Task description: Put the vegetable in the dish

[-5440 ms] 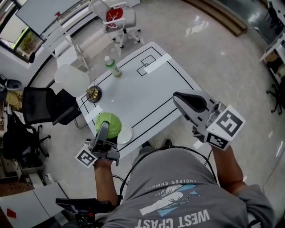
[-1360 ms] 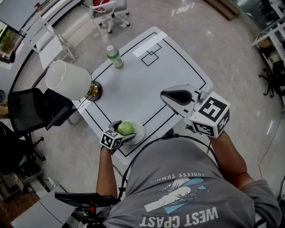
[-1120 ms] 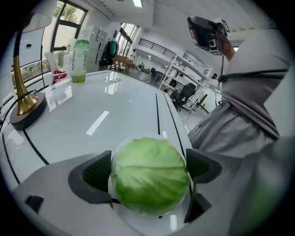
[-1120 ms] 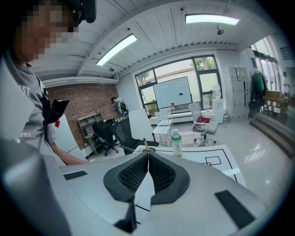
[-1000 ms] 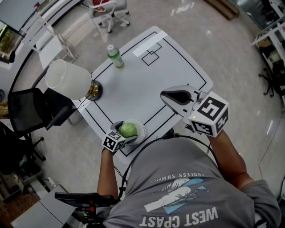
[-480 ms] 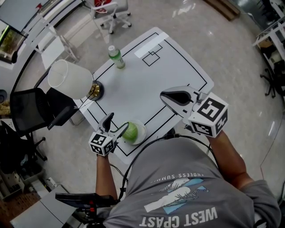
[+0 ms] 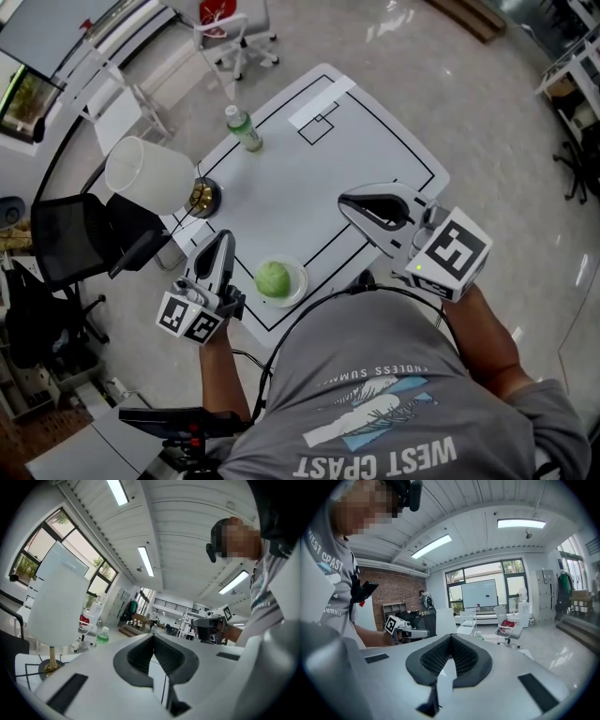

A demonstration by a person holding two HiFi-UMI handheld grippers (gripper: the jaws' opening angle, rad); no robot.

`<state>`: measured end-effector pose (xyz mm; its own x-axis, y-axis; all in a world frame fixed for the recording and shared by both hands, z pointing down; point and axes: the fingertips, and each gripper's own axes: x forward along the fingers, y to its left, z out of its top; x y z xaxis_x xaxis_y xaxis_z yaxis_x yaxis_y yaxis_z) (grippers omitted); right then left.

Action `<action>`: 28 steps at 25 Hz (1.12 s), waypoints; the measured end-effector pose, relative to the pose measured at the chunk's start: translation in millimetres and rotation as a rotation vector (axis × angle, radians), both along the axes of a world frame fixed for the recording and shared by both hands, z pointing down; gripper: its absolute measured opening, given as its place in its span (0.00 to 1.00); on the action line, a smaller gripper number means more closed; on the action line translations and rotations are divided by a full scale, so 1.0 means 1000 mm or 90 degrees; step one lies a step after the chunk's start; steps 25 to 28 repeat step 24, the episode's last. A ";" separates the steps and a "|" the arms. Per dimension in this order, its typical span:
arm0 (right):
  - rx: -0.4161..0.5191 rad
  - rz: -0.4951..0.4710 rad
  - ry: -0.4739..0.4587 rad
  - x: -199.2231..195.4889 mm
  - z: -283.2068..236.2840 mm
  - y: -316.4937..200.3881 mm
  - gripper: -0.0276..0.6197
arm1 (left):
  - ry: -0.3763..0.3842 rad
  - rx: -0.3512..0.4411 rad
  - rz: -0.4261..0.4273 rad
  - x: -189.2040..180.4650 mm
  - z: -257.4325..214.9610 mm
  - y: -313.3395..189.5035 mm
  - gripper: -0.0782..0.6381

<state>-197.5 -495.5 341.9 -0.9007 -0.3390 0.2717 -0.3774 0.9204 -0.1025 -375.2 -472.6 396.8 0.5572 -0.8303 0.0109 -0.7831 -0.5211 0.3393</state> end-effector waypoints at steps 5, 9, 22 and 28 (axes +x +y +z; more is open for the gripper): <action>0.014 0.015 -0.021 0.019 -0.009 -0.002 0.05 | -0.017 0.032 0.013 0.019 -0.027 0.002 0.12; 0.018 0.018 -0.026 0.033 -0.010 -0.002 0.05 | -0.018 0.044 0.008 0.030 -0.036 0.003 0.12; 0.025 0.022 -0.037 0.079 -0.015 -0.002 0.05 | -0.023 0.057 0.003 0.070 -0.052 0.002 0.12; 0.023 0.023 -0.037 0.086 -0.014 -0.001 0.05 | -0.023 0.057 0.005 0.078 -0.052 0.003 0.12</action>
